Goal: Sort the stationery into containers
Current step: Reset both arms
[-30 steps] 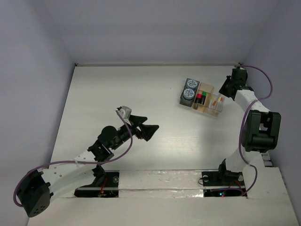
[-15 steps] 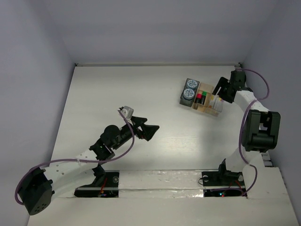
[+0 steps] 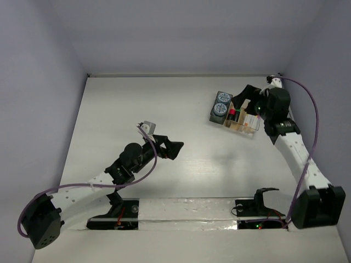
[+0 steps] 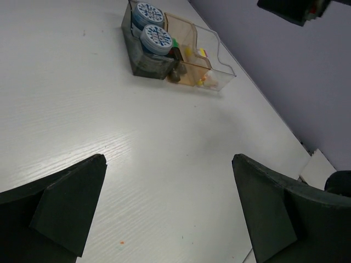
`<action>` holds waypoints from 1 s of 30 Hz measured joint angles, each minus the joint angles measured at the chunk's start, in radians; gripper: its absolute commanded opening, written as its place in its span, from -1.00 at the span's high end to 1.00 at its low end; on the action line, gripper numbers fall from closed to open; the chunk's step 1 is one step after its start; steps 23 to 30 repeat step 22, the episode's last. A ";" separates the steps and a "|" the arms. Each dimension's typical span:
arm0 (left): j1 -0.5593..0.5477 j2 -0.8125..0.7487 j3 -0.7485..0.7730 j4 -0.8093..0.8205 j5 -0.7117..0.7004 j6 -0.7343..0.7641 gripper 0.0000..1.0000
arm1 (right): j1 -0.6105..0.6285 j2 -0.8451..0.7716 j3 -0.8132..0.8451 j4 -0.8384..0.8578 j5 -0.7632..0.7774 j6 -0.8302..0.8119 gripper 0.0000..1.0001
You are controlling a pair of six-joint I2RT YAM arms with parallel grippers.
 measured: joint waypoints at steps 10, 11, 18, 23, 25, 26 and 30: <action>0.000 -0.137 0.165 -0.127 -0.076 -0.031 -0.98 | 0.059 -0.509 -0.161 0.111 -0.222 0.060 -1.00; 0.000 -0.154 0.174 -0.134 -0.080 -0.032 -0.98 | 0.059 -0.559 -0.167 0.121 -0.225 0.061 -1.00; 0.000 -0.372 0.260 -0.254 -0.206 -0.023 -0.98 | 0.059 -0.752 -0.188 0.156 -0.189 0.060 -1.00; 0.000 -0.447 0.260 -0.287 -0.263 -0.013 -0.98 | 0.059 -0.686 -0.211 0.141 -0.201 0.060 -1.00; 0.000 -0.447 0.260 -0.287 -0.263 -0.013 -0.98 | 0.059 -0.686 -0.211 0.141 -0.201 0.060 -1.00; 0.000 -0.447 0.260 -0.287 -0.263 -0.013 -0.98 | 0.059 -0.686 -0.211 0.141 -0.201 0.060 -1.00; 0.000 -0.447 0.260 -0.287 -0.263 -0.013 -0.98 | 0.059 -0.686 -0.211 0.141 -0.201 0.060 -1.00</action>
